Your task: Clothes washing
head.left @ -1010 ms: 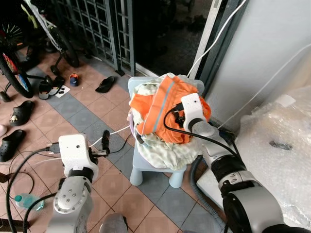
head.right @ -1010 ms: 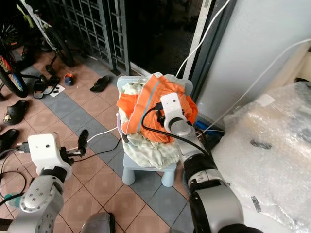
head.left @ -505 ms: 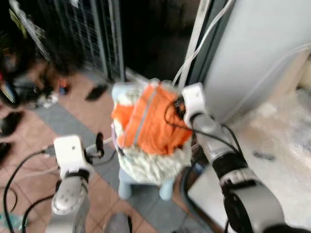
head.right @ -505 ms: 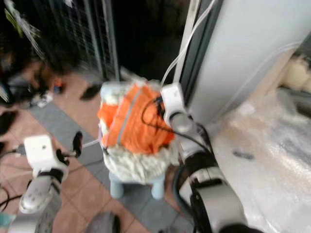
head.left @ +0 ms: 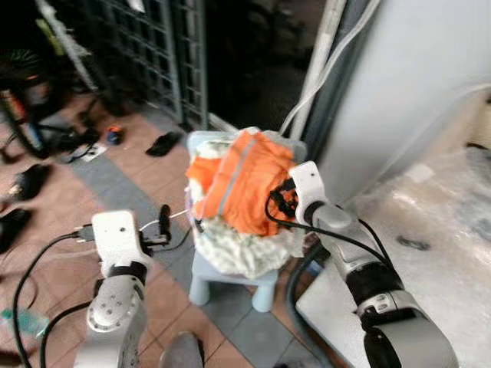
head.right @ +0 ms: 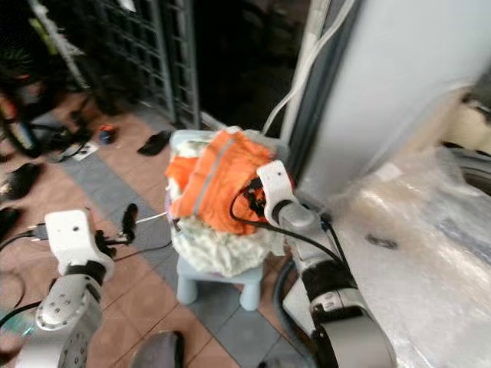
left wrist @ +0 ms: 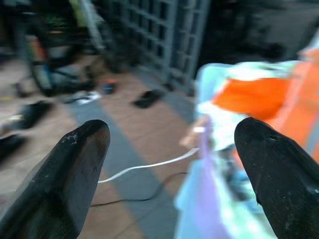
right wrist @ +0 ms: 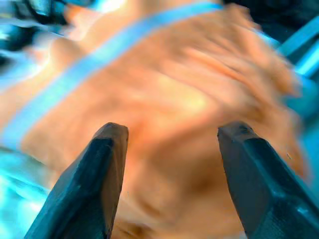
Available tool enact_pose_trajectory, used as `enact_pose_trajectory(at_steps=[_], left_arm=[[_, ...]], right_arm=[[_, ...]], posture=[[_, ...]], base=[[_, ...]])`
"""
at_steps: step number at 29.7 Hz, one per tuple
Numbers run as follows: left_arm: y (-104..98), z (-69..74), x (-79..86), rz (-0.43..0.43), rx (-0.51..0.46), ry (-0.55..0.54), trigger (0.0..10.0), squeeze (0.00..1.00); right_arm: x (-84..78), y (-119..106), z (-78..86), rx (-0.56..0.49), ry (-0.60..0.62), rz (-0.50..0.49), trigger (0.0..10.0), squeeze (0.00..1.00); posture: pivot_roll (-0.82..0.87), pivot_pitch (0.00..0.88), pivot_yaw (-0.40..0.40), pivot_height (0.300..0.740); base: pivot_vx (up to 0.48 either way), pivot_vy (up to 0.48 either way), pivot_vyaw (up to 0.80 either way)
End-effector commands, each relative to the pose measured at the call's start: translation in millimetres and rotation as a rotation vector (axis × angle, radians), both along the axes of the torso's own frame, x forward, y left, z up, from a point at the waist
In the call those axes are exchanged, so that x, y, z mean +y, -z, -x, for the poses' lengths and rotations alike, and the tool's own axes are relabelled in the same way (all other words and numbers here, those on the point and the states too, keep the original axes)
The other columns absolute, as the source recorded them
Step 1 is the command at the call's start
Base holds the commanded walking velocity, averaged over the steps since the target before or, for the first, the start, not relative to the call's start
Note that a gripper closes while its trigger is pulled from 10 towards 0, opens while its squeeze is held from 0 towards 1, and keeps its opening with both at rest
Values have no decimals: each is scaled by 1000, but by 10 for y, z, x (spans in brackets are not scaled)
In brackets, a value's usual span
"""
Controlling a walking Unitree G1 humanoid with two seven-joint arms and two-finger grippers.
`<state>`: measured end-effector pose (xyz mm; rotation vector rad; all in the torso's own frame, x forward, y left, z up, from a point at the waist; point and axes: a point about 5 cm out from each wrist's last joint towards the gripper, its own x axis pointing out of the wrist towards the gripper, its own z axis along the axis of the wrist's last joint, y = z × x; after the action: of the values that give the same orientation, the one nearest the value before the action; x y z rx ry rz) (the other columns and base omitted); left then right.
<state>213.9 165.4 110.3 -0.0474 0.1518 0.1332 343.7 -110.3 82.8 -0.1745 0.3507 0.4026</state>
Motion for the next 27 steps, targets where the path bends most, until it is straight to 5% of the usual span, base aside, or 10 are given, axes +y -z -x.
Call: enact_pose_trajectory(at_steps=[1, 3, 6, 7, 9, 14, 15, 16, 17, 27], left_arm=[[14, -18, -22, -8, 13, 7, 10000, 0], [20, -17, -21, -14, 20, 12, 10000, 0], [23, -25, -30, -17, 23, 23, 10000, 0], [21, -31, -34, -17, 22, 24, 10000, 0], [18, -38, -37, -18, 22, 25, 10000, 0], [20, -25, -28, -21, 24, 19, 10000, 0], [23, -22, -27, -21, 26, 17, 10000, 0], [24, -21, -26, -20, 27, 16, 10000, 0], [27, -24, -29, -18, 28, 14, 10000, 0], [32, -85, -77, -10, 35, 34, 10000, 0]], right_arm=[[-18, -1, -17, 12, 21, 0, 10000, 0], [40, 52, -9, 36, 33, 24, 10000, 0], [79, 95, -17, 58, 59, 35, 8353, 0], [83, 101, -22, 58, 69, 45, 275, 0], [76, 106, -32, 54, 92, 70, 0, 0], [14, -15, -98, -32, 154, 69, 0, 0], [8, -74, -114, -74, 153, 67, 4667, 0], [4, -113, -123, -101, 151, 68, 4667, 0], [-11, -179, -135, -142, 150, 63, 10000, 0], [84, 222, 54, 82, 17, 99, 10000, 0]], posture=[[125, 21, -20, 740], [124, 19, -14, 740], [124, 21, -12, 740], [124, 22, -12, 740], [126, 23, -13, 740], [130, 23, -18, 740], [129, 24, -22, 740], [129, 24, -22, 740], [124, 25, -23, 740], [107, 37, -25, 740]], base=[[0, 0, 419], [0, 0, 0], [0, 0, 0], [0, 0, 0], [0, 0, 0], [0, 0, 0], [0, 0, 0], [0, 0, 0], [0, 0, 0], [0, 0, 0]])
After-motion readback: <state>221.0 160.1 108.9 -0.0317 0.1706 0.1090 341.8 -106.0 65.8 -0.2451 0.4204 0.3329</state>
